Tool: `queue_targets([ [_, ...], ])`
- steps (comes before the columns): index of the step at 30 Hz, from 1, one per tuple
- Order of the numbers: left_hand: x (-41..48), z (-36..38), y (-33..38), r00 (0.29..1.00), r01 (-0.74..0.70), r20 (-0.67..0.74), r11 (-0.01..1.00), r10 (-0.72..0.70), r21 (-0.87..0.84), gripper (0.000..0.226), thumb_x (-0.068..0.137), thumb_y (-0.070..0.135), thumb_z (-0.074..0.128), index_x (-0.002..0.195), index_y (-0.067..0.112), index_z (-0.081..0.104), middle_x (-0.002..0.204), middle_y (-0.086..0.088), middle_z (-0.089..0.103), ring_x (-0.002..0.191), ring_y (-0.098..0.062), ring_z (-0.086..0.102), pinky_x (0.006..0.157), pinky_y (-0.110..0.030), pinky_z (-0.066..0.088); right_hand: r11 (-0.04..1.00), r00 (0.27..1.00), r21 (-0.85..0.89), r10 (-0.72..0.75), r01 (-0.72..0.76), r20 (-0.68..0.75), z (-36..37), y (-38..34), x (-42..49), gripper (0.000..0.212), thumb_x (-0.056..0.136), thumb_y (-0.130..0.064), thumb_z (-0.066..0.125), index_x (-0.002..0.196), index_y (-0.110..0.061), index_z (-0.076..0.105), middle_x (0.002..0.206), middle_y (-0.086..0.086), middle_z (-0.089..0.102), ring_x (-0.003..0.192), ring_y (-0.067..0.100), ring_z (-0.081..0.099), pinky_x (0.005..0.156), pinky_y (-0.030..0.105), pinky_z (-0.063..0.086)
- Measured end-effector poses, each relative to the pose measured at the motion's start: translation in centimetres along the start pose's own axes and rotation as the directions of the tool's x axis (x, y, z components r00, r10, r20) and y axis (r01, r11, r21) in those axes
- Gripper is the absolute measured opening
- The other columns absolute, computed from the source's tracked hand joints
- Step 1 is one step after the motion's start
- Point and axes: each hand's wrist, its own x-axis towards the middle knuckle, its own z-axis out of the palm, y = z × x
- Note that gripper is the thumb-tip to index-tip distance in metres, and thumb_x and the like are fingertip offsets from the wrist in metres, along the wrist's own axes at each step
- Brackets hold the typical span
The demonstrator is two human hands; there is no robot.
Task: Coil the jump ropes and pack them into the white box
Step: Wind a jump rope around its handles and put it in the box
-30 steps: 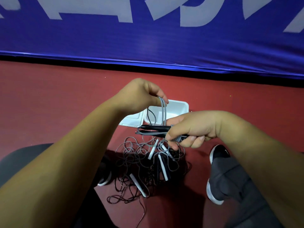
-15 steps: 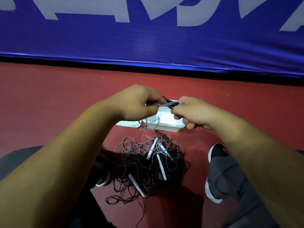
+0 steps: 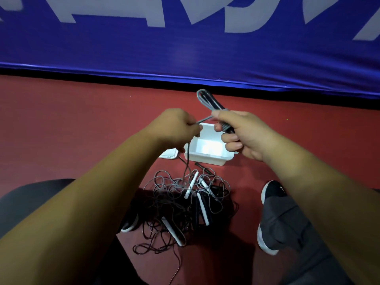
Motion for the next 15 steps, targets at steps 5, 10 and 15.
queue_targets([
  [5,-0.5,-0.5,0.5,0.987,-0.121,-0.134,0.969,0.094,-0.215,0.026,0.102,0.037,0.067,0.088,0.019,0.078,0.082,0.003,0.079,0.073,-0.021,0.074,0.068,-0.043,0.064,0.987,0.998,0.160,0.027,-0.018,-0.054,-0.6,-0.6,0.4,0.051,0.099,-0.062,0.064,0.110,-0.013,0.069,0.075,-0.003,0.054,0.047,0.006,0.022,0.037,0.019,0.017],
  [10,-0.8,-0.9,0.6,0.974,-0.225,-0.086,0.874,0.209,-0.430,0.024,0.106,0.028,0.062,0.105,0.010,0.077,0.100,-0.003,0.081,0.096,-0.012,0.071,0.096,-0.035,0.053,0.978,0.995,0.204,0.061,-0.045,-0.076,-0.8,-0.8,0.4,0.046,0.100,-0.060,0.065,0.106,-0.014,0.068,0.073,-0.003,0.053,0.047,0.005,0.022,0.037,0.019,0.016],
  [15,-1.2,-1.3,0.6,0.930,-0.119,0.202,0.775,0.305,-0.621,0.027,0.104,-0.003,0.055,0.129,0.004,0.063,0.120,-0.009,0.077,0.110,-0.025,0.073,0.105,-0.038,0.054,0.968,0.991,0.248,0.066,-0.035,-0.118,-1.0,-1.2,0.3,0.040,0.098,-0.055,0.069,0.102,-0.016,0.065,0.074,-0.002,0.055,0.046,0.005,0.023,0.034,0.019,0.019],
])
